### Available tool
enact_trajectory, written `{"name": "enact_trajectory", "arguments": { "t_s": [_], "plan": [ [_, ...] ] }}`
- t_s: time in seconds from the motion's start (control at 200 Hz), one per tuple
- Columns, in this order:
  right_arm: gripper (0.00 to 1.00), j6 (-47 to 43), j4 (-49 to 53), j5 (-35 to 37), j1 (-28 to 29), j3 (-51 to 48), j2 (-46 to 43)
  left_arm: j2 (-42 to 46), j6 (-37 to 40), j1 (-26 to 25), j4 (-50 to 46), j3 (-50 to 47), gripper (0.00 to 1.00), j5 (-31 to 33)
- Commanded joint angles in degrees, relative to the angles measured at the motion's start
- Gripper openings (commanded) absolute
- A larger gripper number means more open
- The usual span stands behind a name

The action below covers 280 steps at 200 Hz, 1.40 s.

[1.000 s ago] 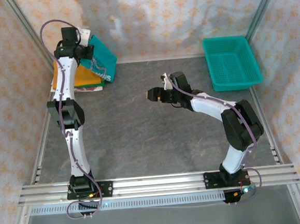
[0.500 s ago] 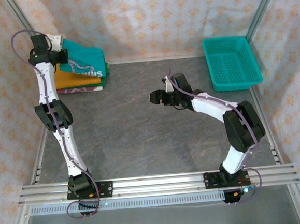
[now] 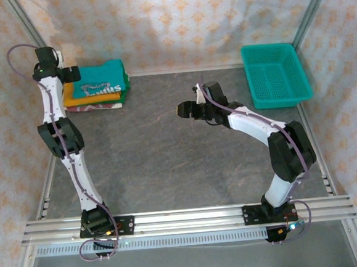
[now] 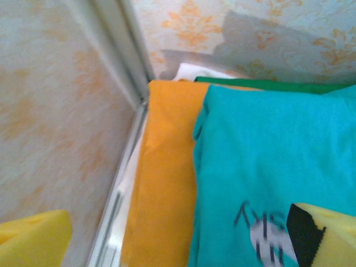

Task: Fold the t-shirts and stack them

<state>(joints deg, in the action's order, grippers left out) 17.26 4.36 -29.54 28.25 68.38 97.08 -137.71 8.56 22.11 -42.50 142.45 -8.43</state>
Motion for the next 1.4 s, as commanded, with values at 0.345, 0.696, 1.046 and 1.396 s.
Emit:
{"name": "enact_trajectory", "arguments": {
  "t_s": [0.345, 0.696, 1.046, 1.396],
  "plan": [
    [0.91, -10.9, -16.1, 45.3, -1.6, -17.9, -20.4, 69.1, -17.8, -17.8, 52.1, -86.9, 1.00, 7.0],
    [0.92, -13.5, -26.3, 57.3, -7.6, -41.5, -35.1, 76.9, -17.2, -24.9, 60.1, -118.5, 1.00, 19.4],
    [0.93, -14.9, -23.4, 54.0, -15.1, -44.2, -37.6, 65.9, -12.7, -25.1, 69.8, -119.0, 1.00, 22.6],
    [0.94, -18.2, -47.0, 44.2, -20.0, -54.4, -29.7, 58.7, -10.6, -23.3, 77.2, -116.9, 1.00, 15.9]
  ]
}}
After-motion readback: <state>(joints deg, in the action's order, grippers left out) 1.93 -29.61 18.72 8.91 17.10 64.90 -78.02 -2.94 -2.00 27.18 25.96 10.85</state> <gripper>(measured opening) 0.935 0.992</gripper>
